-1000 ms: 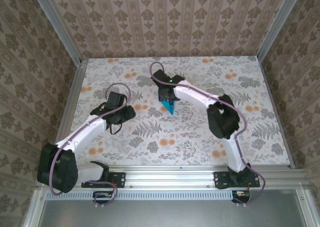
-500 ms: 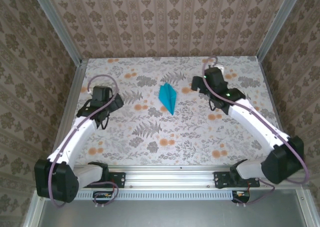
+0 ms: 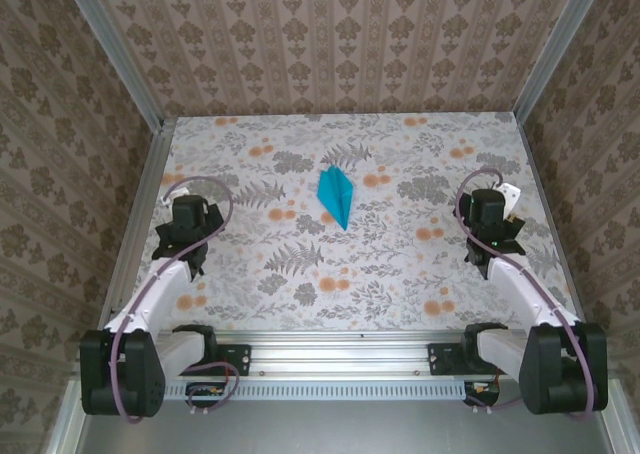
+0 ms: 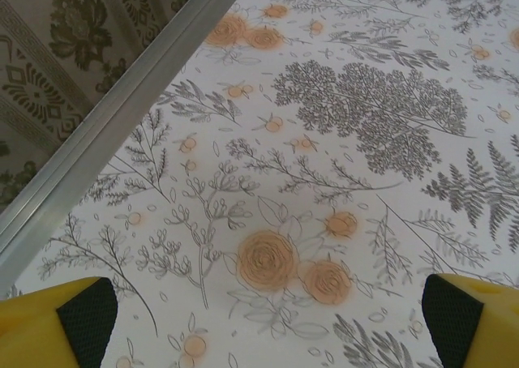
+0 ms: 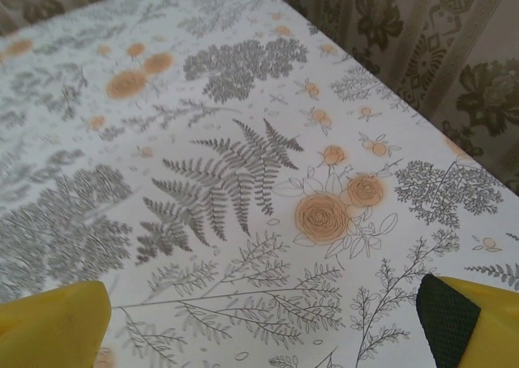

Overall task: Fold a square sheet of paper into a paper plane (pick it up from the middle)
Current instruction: Reset both arms

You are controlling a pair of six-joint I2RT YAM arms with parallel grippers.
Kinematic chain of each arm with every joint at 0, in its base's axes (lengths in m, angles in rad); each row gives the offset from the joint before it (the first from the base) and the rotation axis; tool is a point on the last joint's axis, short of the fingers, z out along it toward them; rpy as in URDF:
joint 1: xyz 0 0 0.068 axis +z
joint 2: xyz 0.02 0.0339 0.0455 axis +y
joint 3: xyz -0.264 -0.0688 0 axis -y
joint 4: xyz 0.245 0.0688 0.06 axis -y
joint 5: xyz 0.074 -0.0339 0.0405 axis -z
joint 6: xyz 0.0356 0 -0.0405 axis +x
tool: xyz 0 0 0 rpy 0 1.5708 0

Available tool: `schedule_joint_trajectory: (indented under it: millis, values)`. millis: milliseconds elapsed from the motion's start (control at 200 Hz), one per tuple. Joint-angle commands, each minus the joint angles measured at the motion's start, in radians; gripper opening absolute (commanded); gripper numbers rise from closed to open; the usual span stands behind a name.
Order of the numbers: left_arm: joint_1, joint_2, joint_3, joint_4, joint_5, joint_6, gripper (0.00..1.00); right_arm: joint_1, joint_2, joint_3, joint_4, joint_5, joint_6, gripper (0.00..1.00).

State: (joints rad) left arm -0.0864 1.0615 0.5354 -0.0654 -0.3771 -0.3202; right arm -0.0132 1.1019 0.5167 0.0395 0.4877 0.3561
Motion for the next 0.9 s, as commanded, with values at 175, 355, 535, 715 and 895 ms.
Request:
schedule_joint_trajectory:
  millis: [175,355,535,715,895]
  values:
    - [0.063,0.033,-0.152,0.449,0.196,0.232,1.00,-0.004,0.138,-0.088,0.466,-0.170,-0.149,1.00]
    - [0.088,0.127,-0.207,0.684,0.314,0.274,1.00,-0.002,0.239,-0.142,0.721,-0.246,-0.209,1.00]
    - [0.102,0.250,-0.204,0.824,0.372,0.308,1.00,-0.002,0.351,-0.185,0.905,-0.327,-0.245,1.00]
    - [0.120,0.325,-0.204,0.901,0.389,0.309,1.00,-0.001,0.424,-0.194,0.991,-0.367,-0.260,1.00]
    - [0.119,0.440,-0.179,0.959,0.373,0.303,1.00,0.010,0.446,-0.176,0.980,-0.360,-0.272,1.00]
